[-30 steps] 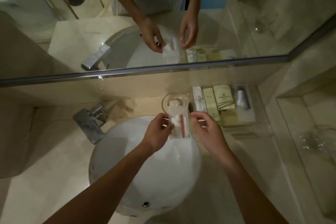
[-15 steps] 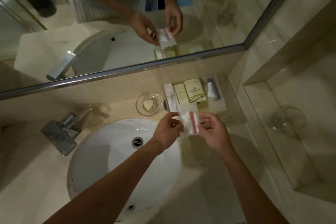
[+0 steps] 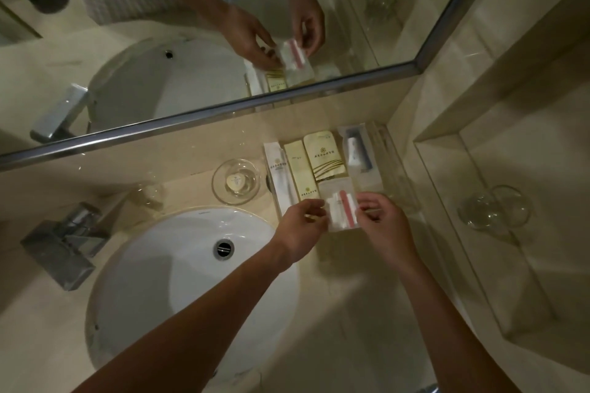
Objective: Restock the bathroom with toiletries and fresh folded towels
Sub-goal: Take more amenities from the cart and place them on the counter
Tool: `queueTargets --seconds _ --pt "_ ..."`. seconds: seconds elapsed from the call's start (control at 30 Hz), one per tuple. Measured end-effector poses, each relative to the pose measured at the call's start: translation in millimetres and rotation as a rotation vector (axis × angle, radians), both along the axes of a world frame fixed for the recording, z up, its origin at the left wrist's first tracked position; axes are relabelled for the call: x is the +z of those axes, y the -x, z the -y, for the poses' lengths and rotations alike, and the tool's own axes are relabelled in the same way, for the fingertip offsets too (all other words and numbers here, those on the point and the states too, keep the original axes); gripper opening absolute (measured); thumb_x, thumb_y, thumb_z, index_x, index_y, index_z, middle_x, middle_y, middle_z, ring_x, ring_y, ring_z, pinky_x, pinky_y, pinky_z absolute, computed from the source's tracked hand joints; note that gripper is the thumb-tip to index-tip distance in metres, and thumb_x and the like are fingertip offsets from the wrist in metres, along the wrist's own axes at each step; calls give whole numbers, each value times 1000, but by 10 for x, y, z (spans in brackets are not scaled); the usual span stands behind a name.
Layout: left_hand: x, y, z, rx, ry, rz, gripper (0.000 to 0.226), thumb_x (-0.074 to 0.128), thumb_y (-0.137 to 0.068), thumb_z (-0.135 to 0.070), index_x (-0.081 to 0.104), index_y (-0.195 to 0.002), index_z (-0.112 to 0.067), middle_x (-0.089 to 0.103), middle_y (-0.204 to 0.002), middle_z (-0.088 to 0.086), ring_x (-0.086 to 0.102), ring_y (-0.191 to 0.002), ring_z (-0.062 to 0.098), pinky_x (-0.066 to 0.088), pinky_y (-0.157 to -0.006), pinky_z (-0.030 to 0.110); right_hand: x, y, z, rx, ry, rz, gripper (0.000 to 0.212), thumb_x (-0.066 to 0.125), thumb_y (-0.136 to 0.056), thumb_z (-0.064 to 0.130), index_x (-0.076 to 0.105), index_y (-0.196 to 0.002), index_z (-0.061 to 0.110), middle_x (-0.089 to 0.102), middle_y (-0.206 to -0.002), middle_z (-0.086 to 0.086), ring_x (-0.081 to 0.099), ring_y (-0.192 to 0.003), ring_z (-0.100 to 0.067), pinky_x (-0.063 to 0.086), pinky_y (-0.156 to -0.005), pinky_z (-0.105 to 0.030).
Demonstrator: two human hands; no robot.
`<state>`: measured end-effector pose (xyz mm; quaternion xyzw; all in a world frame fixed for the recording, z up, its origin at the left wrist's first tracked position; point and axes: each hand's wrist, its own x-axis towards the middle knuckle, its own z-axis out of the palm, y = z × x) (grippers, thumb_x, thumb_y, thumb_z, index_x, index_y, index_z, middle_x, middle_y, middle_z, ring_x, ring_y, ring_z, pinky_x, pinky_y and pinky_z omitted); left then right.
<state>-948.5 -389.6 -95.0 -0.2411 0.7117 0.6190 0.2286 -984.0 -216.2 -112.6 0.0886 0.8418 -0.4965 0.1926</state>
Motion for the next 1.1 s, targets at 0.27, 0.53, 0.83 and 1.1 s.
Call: queueTargets --seconds 0.27,0.53,0.83,1.1 --pt "-41 95 -37 -7 -3 12 45 61 -96 -13 52 -140 -10 60 -113 0 62 -106 20 55 -89 29 -119 151 0 -23 9 9 31 66 -90 13 63 -119 24 66 -110 8 64 -98 -8 47 -69 -14" --pt "-5 141 9 -5 -2 4 37 58 -97 -12 57 -134 -11 60 -101 -10 62 -108 21 54 -95 35 -149 227 56 -2 2 13 31 65 -91 14 63 -119 27 65 -112 11 63 -99 -5 50 -72 -16" --pt "-27 198 33 8 24 -19 39 59 -97 -10 55 -135 -9 62 -99 -8 63 -97 16 54 -87 28 -153 328 115 -3 17 22 29 63 -93 13 62 -119 27 65 -111 10 62 -93 -2 47 -65 -12" --pt "-35 247 45 11 27 -9 45 60 -96 -12 50 -139 -8 62 -106 -1 65 -102 21 55 -88 30 -143 374 144 -8 -20 2 28 61 -94 15 61 -120 24 65 -108 10 62 -91 0 49 -64 -13"
